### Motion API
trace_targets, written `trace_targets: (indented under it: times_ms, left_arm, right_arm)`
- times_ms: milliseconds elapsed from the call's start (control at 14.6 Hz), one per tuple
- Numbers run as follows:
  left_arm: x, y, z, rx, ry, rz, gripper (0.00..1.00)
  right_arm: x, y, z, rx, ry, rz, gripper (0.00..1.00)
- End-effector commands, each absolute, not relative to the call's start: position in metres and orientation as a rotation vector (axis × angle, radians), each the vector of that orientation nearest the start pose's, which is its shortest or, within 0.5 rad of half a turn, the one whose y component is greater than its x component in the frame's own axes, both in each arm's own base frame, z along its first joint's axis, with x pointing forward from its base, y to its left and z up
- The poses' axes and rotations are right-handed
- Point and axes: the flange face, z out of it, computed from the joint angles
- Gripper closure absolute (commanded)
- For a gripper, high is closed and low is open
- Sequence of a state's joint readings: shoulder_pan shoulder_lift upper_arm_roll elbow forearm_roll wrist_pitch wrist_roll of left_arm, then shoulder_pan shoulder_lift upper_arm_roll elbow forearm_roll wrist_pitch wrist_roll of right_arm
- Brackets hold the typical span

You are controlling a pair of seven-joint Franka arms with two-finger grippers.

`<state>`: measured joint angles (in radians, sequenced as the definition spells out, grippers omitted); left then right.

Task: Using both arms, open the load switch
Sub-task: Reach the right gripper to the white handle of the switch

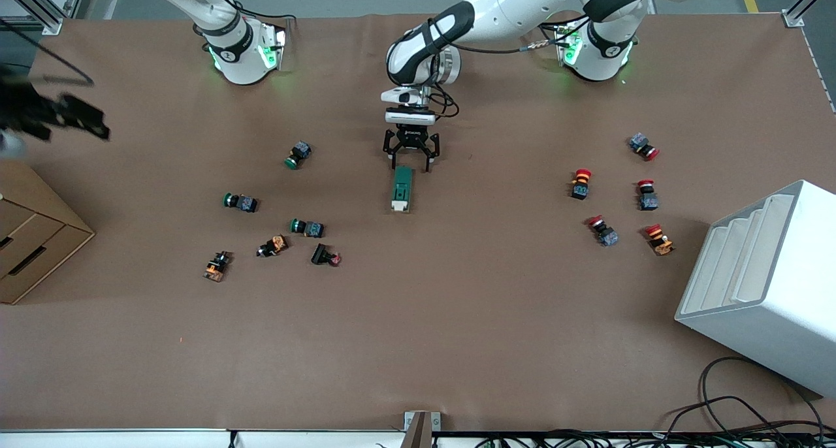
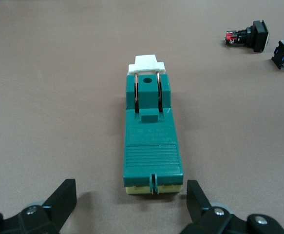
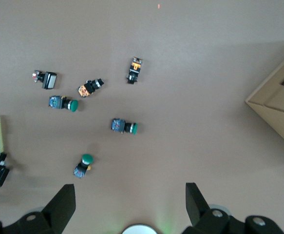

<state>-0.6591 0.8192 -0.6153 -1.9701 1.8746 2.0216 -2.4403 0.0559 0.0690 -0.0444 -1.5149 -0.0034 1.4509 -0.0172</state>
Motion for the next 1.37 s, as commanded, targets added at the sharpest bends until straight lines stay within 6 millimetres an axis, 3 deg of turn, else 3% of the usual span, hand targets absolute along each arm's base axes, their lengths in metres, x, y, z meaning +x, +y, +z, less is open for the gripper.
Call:
trace_targets:
  times_ms: [0, 137, 205, 616, 1027, 1164, 1301]
  left_arm:
    - [0.217, -0.548, 0.097, -2.853, 0.174, -1.439, 0.00]
    - [0.217, -0.548, 0.097, -2.853, 0.174, -1.439, 0.00]
    - [0.217, -0.548, 0.097, -2.853, 0.174, -1.439, 0.00]
    - [0.217, -0.549, 0.098, -2.854, 0.174, -1.442, 0.00]
    - [0.222, -0.553, 0.102, -2.855, 0.152, -1.453, 0.00]
    - [0.221, -0.553, 0.102, -2.855, 0.160, -1.453, 0.00]
    - [0.221, -0.552, 0.102, -2.855, 0.158, -1.451, 0.00]
  right_arm:
    - [0.601, 0.028, 0.540, -3.152, -0.112, 0.300, 0.00]
    - [0.602, 0.061, 0.529, -3.168, -0.036, 0.297, 0.00]
    - [0.601, 0.075, 0.524, -3.172, 0.141, 0.299, 0.00]
    - [0.596, 0.226, 0.451, -3.143, 0.779, 0.321, 0.00]
    - [0.573, 0.371, 0.345, -2.954, 1.301, 0.208, 0.00]
    - [0.562, 0.405, 0.296, -2.912, 1.465, 0.190, 0.00]
    - [0.556, 0.432, 0.262, -2.854, 1.600, 0.165, 0.00]
